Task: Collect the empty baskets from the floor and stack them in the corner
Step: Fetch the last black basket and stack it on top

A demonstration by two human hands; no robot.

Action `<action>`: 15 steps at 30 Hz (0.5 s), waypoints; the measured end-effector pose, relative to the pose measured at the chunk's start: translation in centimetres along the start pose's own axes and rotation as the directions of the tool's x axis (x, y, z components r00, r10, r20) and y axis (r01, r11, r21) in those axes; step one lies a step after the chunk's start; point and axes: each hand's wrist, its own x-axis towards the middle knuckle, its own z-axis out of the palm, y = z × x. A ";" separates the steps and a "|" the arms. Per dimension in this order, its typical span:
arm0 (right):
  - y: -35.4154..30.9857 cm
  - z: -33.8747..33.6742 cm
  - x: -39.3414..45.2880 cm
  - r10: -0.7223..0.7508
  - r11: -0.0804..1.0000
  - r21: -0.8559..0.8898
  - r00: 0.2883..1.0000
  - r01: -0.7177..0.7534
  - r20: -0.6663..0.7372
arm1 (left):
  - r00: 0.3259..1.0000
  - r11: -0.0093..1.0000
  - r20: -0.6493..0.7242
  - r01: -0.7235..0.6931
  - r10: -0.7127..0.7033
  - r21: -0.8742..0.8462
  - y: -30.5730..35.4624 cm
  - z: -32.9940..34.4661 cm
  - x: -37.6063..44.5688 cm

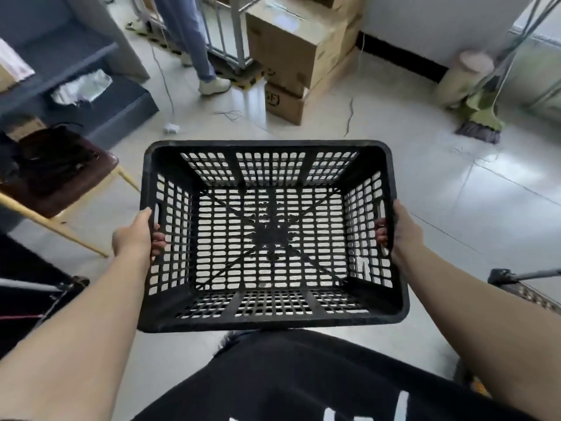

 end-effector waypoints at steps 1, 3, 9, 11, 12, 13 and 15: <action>-0.6 -0.9 0.7 -0.012 1.000 0.014 1.000 0.012 -0.028 | 0.999 1.000 0.046 -0.011 0.009 0.026 0.7 1.7 0.0; -1.6 -2.6 1.9 -0.020 0.999 0.047 0.996 0.024 -0.082 | 0.993 0.996 0.110 -0.049 0.042 0.070 2.2 5.4 -0.5; -5.3 -6.4 5.7 0.018 0.983 0.184 0.978 0.021 -0.208 | 0.967 0.972 0.233 -0.144 0.099 0.184 7.4 16.7 -0.6; -6.7 -7.3 7.3 0.019 0.979 0.200 0.964 0.036 -0.264 | 0.956 0.962 0.270 -0.173 0.112 0.212 9.1 20.9 -0.4; -7.4 -7.7 8.1 0.020 0.976 0.213 0.955 0.046 -0.296 | 0.948 0.956 0.293 -0.192 0.122 0.223 9.9 23.2 -0.4; -8.1 -8.2 8.9 0.020 0.972 0.228 0.946 0.057 -0.324 | 0.939 0.950 0.317 -0.212 0.133 0.231 10.7 25.4 -0.5; -9.7 -8.9 10.5 0.024 0.964 0.253 0.927 0.077 -0.375 | 0.922 0.939 0.360 -0.244 0.146 0.244 12.3 29.5 -0.7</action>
